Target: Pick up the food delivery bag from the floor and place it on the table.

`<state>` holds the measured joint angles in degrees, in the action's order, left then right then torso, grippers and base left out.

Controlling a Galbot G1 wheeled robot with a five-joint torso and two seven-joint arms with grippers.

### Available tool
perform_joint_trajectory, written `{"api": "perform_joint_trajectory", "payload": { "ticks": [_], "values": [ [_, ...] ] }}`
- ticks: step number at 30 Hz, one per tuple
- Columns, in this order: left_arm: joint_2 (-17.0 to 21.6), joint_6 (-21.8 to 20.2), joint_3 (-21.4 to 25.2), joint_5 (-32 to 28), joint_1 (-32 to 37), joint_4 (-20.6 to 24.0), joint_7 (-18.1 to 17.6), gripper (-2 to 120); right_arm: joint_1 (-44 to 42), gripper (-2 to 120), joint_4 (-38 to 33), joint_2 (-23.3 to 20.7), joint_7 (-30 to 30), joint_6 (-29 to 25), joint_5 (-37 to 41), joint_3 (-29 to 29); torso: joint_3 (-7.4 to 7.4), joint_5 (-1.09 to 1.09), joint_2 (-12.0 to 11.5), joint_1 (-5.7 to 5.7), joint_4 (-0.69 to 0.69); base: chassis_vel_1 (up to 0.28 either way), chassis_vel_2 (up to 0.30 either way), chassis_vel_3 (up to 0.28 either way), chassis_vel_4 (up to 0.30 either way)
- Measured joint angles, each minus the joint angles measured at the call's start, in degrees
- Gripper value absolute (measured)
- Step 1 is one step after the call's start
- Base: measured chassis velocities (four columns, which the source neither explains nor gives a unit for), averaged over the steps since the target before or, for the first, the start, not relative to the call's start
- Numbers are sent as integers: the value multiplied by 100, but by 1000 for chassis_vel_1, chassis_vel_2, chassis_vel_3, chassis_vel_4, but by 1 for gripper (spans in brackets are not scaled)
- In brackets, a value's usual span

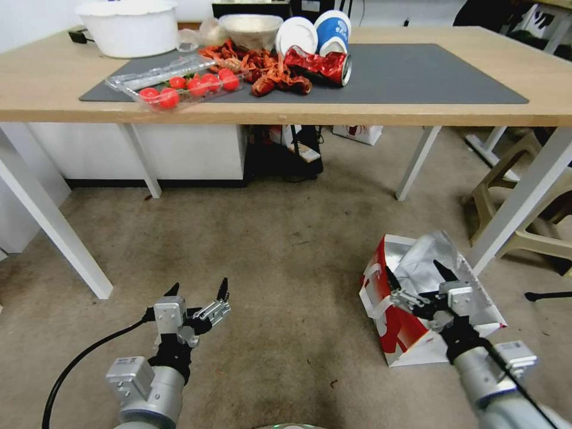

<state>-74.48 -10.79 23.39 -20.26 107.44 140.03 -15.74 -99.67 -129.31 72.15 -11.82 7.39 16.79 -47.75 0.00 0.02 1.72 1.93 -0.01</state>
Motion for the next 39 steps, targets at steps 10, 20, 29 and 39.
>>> {"api": "perform_joint_trajectory", "payload": {
  "ticks": [10, 20, 29, 39],
  "values": [
    [-8, 73, -8, 19, 37, 0, -11, 100, 790, 100, 974, -1180, -134, 173, 639, -562, 0, -1, 8, 1, 1, 0, 0, 0, 0],
    [-70, 98, 58, 13, 5, -3, -61, 100, 1694, 100, 2545, -2372, 160, 475, 949, 114, 0, -1, 14, 2, 1, 0, 0, 0, 0],
    [-97, 233, 32, 58, 37, -88, -70, 100, 2353, 100, 3623, -2772, 254, 353, 1095, 900, 0, -1, 18, 3, 1, 0, 0, 0, 0],
    [-150, 275, -8, 55, 15, -178, -130, 100, 2810, 100, 3886, -2945, 461, 508, 1258, 1447, 0, -2, 19, 3, 1, 0, 0, 0, 0]
  ]
}}
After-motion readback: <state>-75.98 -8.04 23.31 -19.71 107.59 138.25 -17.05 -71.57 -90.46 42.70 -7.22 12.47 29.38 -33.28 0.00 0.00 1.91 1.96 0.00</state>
